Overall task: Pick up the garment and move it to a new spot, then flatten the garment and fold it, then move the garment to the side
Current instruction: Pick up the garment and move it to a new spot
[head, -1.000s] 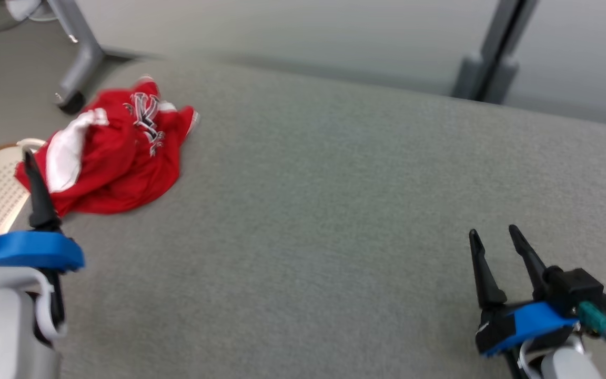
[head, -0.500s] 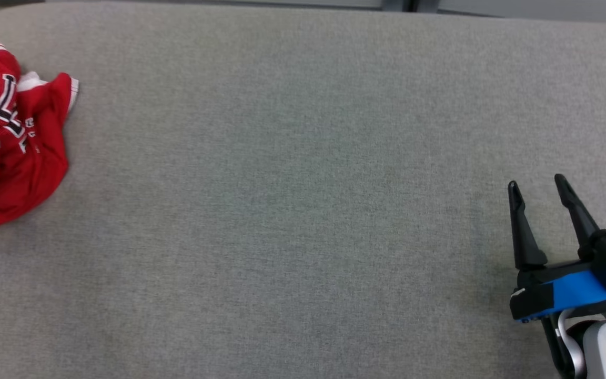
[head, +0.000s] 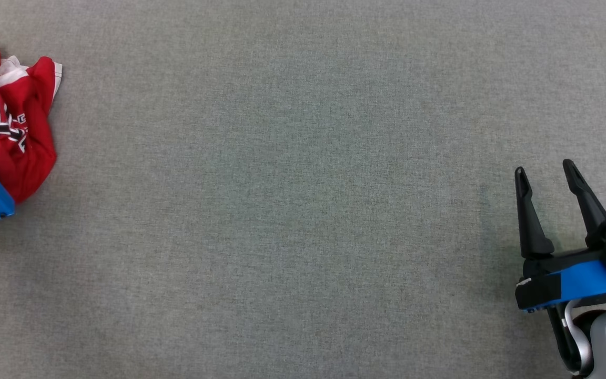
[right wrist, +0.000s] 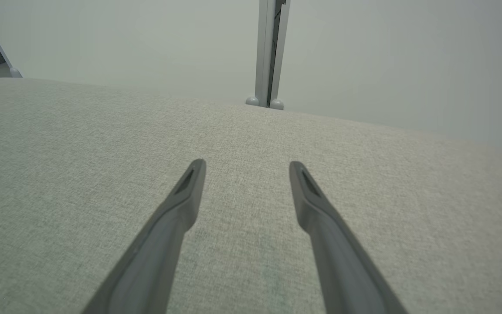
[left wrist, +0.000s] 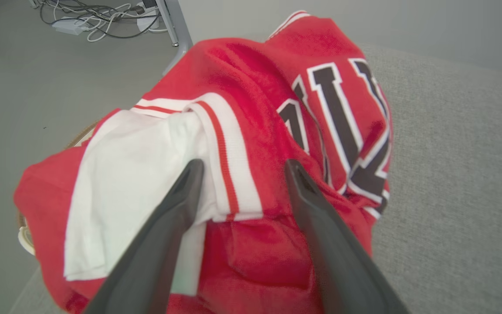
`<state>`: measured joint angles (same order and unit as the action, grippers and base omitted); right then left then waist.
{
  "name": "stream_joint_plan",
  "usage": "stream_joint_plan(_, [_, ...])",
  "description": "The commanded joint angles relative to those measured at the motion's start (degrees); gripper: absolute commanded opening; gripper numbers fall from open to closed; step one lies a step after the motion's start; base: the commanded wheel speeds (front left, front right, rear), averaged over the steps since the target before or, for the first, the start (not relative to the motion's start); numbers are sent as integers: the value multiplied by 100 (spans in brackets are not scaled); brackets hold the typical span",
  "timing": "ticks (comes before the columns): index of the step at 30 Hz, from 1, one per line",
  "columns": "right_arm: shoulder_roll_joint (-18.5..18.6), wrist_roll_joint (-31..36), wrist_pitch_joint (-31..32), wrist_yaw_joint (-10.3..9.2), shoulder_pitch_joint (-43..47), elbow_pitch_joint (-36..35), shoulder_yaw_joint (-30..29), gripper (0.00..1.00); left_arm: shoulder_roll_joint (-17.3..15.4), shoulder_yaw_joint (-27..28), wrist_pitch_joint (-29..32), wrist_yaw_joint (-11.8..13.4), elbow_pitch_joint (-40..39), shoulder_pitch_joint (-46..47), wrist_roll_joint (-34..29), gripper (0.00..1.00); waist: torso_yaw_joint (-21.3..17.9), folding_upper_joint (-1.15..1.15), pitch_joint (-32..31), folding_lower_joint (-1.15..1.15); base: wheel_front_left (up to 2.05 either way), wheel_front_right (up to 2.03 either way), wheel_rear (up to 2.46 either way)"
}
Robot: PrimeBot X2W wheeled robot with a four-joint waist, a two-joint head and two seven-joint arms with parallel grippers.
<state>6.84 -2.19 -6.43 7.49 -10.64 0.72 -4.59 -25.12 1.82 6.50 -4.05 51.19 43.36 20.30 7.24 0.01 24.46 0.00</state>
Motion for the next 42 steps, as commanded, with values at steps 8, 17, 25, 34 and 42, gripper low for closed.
stream_joint_plan(8, [51,-88,7,1,-114,58,99,100,176,-127,-65,-194,698,227,170,0,-64,-1,-40,0,0,0,0])
stream_joint_plan(17, [-47,-160,-81,1,-20,233,97,100,2,-194,-1256,-85,680,607,-10,0,-122,-1,-369,0,0,0,0])
stream_joint_plan(25, [-205,-244,-283,1,-36,608,171,100,-137,-493,-1942,-128,12,1226,-308,0,-158,-1,-806,0,0,0,0])
stream_joint_plan(34, [-365,-397,-562,1,25,1046,210,100,-94,-985,-1540,-76,-1824,1951,-672,0,-604,-1,-1208,0,0,0,0])
stream_joint_plan(42, [-393,-655,-751,1,-171,1419,422,100,206,-1500,-676,-141,-3367,2436,-744,0,-1511,-1,-1328,0,0,0,0])
